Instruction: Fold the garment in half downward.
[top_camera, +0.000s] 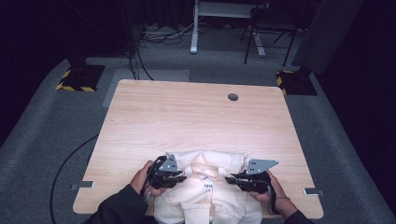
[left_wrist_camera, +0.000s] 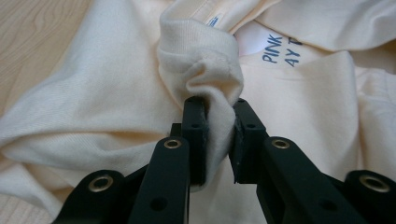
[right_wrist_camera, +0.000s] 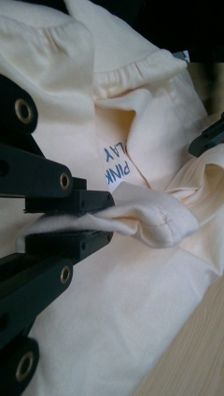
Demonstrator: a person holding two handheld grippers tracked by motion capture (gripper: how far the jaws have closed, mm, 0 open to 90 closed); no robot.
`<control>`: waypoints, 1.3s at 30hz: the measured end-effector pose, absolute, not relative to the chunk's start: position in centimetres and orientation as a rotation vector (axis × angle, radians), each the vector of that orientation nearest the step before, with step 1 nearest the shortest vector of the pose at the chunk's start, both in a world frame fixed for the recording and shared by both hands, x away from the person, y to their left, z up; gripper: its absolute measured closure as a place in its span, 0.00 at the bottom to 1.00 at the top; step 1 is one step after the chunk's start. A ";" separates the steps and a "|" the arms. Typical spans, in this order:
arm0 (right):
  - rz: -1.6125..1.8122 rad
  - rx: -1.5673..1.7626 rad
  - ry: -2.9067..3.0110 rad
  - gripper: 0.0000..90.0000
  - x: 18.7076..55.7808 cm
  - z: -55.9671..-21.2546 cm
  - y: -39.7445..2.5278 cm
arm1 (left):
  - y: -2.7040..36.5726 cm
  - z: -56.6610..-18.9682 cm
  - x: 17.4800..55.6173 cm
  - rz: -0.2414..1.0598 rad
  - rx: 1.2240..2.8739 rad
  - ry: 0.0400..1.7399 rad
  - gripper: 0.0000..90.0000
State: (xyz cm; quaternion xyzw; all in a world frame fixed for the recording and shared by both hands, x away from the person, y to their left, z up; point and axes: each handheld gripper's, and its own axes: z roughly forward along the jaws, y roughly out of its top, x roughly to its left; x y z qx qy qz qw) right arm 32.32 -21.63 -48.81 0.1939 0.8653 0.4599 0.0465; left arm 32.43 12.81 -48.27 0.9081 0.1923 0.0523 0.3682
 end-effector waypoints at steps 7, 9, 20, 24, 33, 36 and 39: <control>1.384 0.508 2.664 0.91 31.1 -49.0 -21.9 | 13.0 -48.6 31.8 0.126 2.363 0.481 0.86; 1.346 0.496 2.680 0.91 30.9 -49.3 -21.8 | 13.1 -48.8 31.7 0.116 2.374 0.475 0.86; 1.250 0.528 2.701 0.90 30.8 -50.1 -21.5 | 13.3 -49.3 31.4 0.155 2.387 0.467 0.86; 1.235 0.517 2.687 0.90 30.8 -50.2 -21.4 | 13.2 -49.4 31.5 0.182 2.384 0.465 0.86; 1.237 0.548 2.661 0.91 32.3 -50.3 -21.2 | 12.9 -49.4 32.5 0.257 2.395 0.475 0.85; 1.226 0.567 2.643 0.91 33.2 -50.3 -21.0 | 12.7 -49.3 33.2 0.288 2.413 0.483 0.85; 1.206 0.582 2.618 0.91 34.2 -50.3 -20.7 | 12.6 -49.3 33.9 0.302 2.409 0.499 0.85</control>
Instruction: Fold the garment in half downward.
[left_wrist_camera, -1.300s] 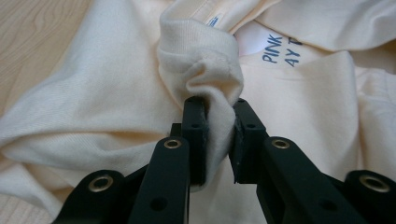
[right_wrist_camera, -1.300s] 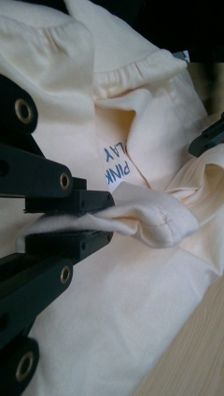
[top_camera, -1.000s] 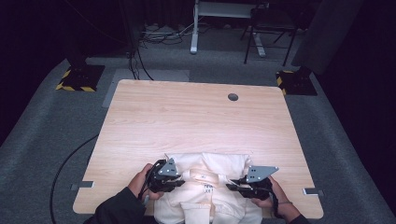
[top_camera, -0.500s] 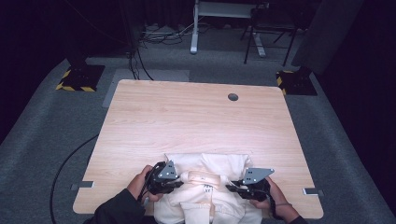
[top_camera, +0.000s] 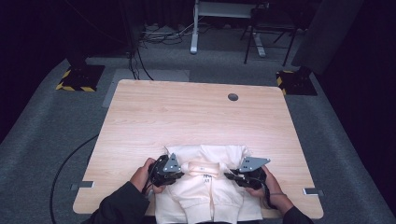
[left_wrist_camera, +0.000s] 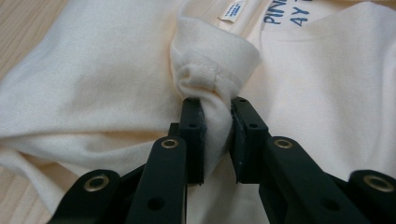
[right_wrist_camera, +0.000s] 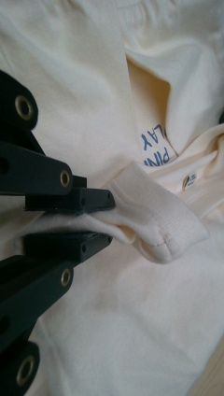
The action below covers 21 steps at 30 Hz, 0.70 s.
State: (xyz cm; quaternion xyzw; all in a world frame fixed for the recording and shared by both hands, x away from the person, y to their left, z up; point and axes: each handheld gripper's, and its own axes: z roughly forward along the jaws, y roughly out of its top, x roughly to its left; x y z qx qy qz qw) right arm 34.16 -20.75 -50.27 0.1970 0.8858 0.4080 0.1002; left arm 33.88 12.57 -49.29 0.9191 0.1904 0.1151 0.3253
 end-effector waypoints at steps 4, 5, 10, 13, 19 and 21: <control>1.199 0.603 2.601 0.91 35.4 -50.3 -20.6 | 12.6 -49.3 34.8 0.310 2.403 0.514 0.85; 1.198 0.602 2.599 0.91 35.5 -50.3 -20.6 | 12.6 -49.3 34.8 0.310 2.403 0.514 0.85; 1.177 0.626 2.572 0.90 36.9 -50.3 -20.1 | 12.5 -49.3 36.7 0.334 2.398 0.554 0.85; 1.170 0.635 2.566 0.90 37.5 -50.2 -20.0 | 12.5 -49.2 37.4 0.339 2.401 0.566 0.85; 1.160 0.660 2.543 0.90 38.5 -50.3 -19.7 | 12.4 -49.2 38.8 0.347 2.392 0.614 0.85; 1.152 0.672 2.543 0.90 38.8 -50.2 -19.5 | 12.4 -49.2 39.1 0.349 2.395 0.623 0.85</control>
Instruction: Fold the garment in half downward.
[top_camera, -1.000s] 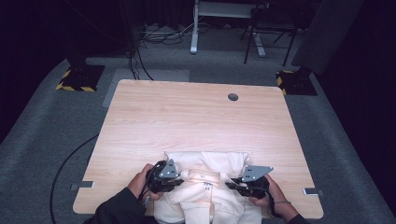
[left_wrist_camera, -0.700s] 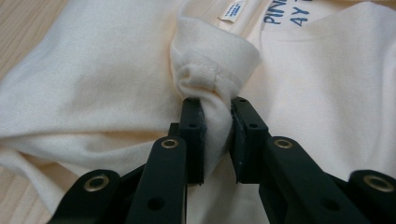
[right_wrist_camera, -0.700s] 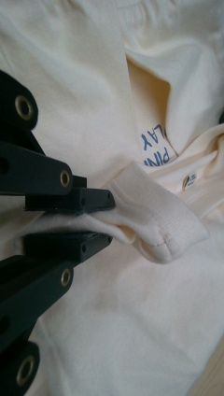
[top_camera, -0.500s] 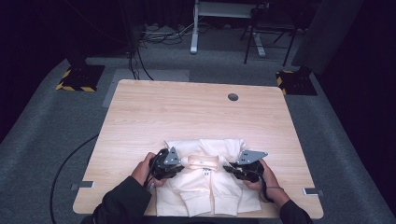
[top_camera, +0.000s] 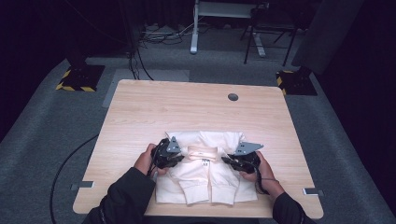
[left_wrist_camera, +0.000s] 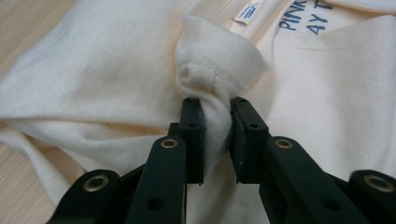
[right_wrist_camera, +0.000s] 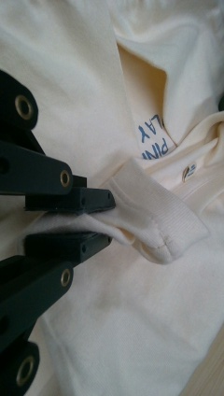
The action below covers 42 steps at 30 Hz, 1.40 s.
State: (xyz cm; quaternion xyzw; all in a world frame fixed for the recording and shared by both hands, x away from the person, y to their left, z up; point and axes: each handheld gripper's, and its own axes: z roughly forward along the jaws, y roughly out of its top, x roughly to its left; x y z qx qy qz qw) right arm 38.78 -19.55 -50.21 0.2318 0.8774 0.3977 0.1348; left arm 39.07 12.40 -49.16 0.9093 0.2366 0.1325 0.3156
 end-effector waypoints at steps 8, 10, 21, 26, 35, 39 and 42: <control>1.122 0.700 2.539 0.90 39.5 -50.0 -19.2 | 12.3 -49.2 40.2 0.347 2.377 0.666 0.85; 1.118 0.711 2.540 0.90 39.9 -50.0 -19.1 | 12.2 -49.2 40.5 0.364 2.373 0.680 0.85; 1.090 0.724 2.521 0.90 40.6 -49.9 -18.9 | 12.0 -49.4 41.1 0.387 2.350 0.706 0.84; 1.088 0.731 2.518 0.90 40.9 -49.9 -18.9 | 12.1 -49.5 41.3 0.388 2.340 0.713 0.84; 1.094 0.735 2.514 0.87 40.9 -49.9 -19.0 | 12.1 -49.5 41.5 0.364 2.327 0.719 0.80; 1.120 0.706 2.543 0.77 40.7 -49.7 -19.2 | 11.8 -49.4 41.2 0.366 2.325 0.688 0.62; 1.143 0.676 2.535 0.66 40.1 -48.9 -19.0 | 11.4 -49.1 40.8 0.372 2.333 0.678 0.43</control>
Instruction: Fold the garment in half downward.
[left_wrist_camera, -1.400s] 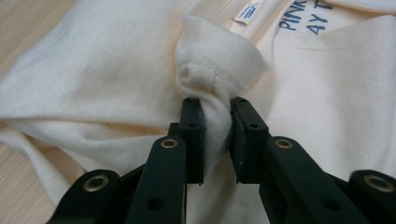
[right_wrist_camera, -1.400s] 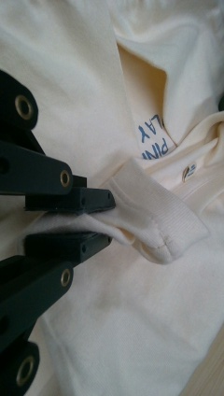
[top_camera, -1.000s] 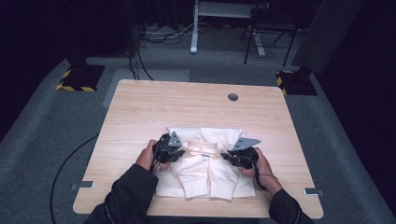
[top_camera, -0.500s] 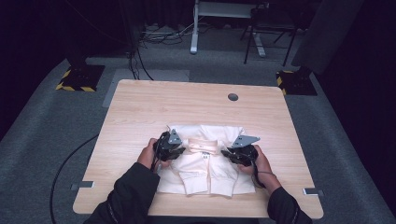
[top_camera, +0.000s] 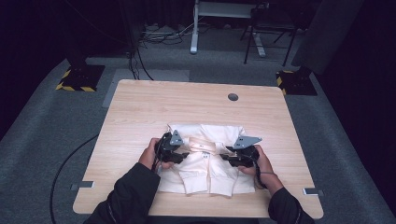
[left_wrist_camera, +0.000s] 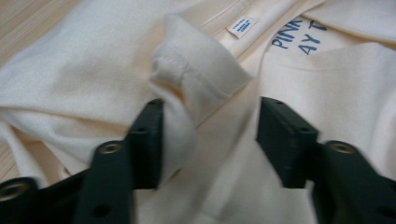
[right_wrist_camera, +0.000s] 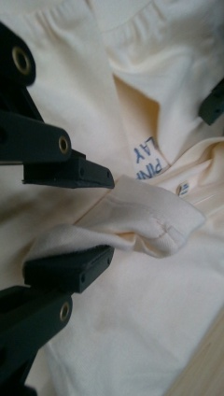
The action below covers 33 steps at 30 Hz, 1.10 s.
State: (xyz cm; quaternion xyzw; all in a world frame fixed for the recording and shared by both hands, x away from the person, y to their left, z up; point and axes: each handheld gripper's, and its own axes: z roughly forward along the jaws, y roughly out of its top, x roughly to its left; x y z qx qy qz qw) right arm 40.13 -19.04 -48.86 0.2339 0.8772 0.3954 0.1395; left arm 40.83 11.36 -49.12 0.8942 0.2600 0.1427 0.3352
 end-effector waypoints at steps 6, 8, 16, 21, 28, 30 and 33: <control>1.092 0.608 2.518 0.44 39.7 -48.0 -18.0 | 10.6 -49.0 40.5 0.400 2.327 0.685 0.12; 1.083 0.602 2.517 0.41 39.9 -48.1 -17.5 | 10.4 -49.1 40.5 0.398 2.340 0.652 0.10; 1.126 0.644 2.523 0.64 40.8 -48.8 -16.6 | 9.9 -49.5 40.8 0.495 2.343 0.684 0.52; 1.176 0.651 2.496 0.85 40.3 -48.3 -16.9 | 9.9 -48.9 40.4 0.520 2.319 0.680 0.79; 1.230 0.634 2.450 0.87 39.4 -46.9 -17.3 | 10.4 -47.6 39.9 0.482 2.271 0.687 0.82; 1.249 0.619 2.442 0.87 39.0 -46.3 -17.5 | 10.6 -47.2 39.6 0.472 2.257 0.679 0.82; 1.243 0.601 2.439 0.86 38.4 -45.7 -17.7 | 10.8 -46.6 39.1 0.450 2.245 0.669 0.82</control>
